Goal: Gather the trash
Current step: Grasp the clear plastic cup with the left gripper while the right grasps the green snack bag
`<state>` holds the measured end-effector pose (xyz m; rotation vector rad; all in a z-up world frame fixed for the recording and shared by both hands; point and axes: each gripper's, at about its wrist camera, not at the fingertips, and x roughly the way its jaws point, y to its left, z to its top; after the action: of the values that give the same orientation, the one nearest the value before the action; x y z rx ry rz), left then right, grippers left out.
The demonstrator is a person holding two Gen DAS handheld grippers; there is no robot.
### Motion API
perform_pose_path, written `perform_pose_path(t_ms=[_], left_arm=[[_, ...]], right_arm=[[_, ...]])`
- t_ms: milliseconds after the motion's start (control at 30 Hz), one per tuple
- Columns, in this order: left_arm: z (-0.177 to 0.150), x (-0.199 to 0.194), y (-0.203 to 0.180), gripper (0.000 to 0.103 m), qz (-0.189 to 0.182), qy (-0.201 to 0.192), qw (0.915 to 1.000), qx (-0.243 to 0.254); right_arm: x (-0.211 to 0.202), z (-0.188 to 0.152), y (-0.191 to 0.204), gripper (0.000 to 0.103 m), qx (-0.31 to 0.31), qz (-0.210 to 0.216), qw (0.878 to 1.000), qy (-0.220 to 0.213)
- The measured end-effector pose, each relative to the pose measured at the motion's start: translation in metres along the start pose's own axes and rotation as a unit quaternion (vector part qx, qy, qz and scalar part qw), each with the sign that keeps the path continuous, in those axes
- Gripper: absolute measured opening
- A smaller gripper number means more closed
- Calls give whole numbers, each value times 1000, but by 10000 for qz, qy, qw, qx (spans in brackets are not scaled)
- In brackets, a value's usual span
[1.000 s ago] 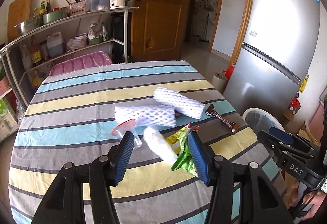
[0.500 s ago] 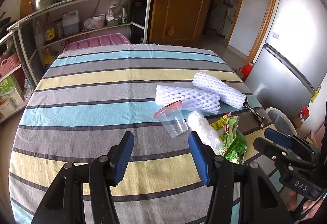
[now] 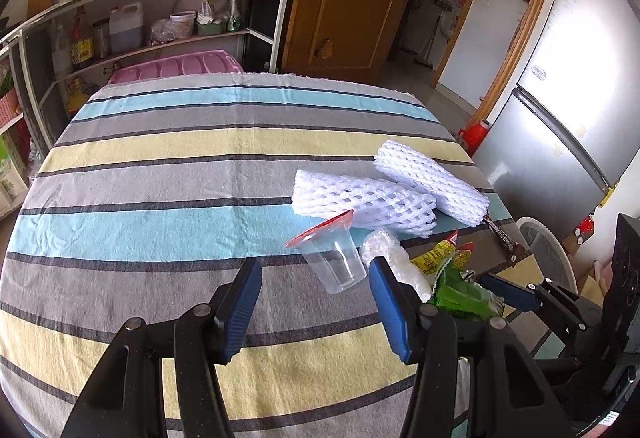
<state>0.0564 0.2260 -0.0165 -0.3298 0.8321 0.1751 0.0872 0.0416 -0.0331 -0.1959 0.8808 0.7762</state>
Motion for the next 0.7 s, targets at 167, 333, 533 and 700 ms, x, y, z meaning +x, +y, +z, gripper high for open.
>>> perform_pose_path(t_ms=[167, 333, 533, 700], left_arm=[[1, 13, -3, 56, 57, 131, 9999, -36], [2, 20, -4, 56, 146, 159, 9997, -97], [4, 28, -3, 56, 183, 145, 9996, -163], [6, 32, -5, 56, 272, 166, 9993, -195]], right_arm=[[-3, -2, -7, 54, 183, 28, 9998, 8], [-9, -7, -12, 40, 322, 72, 9994, -70], [-20, -13, -19, 30, 512, 10, 9984, -222], [-25, -18, -21, 29, 579, -19, 9980, -268]])
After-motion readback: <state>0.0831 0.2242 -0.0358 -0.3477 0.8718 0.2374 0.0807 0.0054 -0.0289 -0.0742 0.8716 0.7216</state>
